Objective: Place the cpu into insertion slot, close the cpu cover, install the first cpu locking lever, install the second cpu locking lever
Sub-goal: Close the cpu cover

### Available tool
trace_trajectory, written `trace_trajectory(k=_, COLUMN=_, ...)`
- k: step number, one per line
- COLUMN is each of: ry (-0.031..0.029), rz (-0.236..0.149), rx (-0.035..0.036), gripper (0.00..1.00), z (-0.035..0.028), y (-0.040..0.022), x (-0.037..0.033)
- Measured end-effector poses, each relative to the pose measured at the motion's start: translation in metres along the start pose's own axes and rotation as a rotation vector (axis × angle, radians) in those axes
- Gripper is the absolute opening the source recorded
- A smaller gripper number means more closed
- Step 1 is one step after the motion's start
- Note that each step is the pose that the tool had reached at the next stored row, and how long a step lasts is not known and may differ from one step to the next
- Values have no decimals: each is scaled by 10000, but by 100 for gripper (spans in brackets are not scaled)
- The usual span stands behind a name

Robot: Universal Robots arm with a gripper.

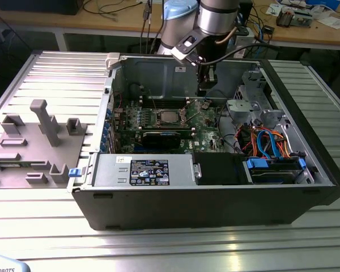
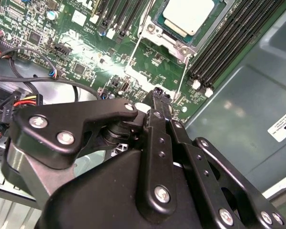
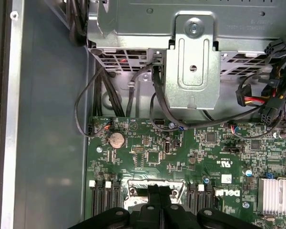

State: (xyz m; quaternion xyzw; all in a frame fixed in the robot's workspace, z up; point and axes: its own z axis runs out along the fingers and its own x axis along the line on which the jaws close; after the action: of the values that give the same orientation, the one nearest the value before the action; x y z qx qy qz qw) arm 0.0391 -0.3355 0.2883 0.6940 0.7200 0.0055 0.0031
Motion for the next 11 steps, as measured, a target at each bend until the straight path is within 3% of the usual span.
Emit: trace_trajectory(k=11, ry=-1, rz=0, rx=0, gripper=11, z=19, y=58, x=-2)
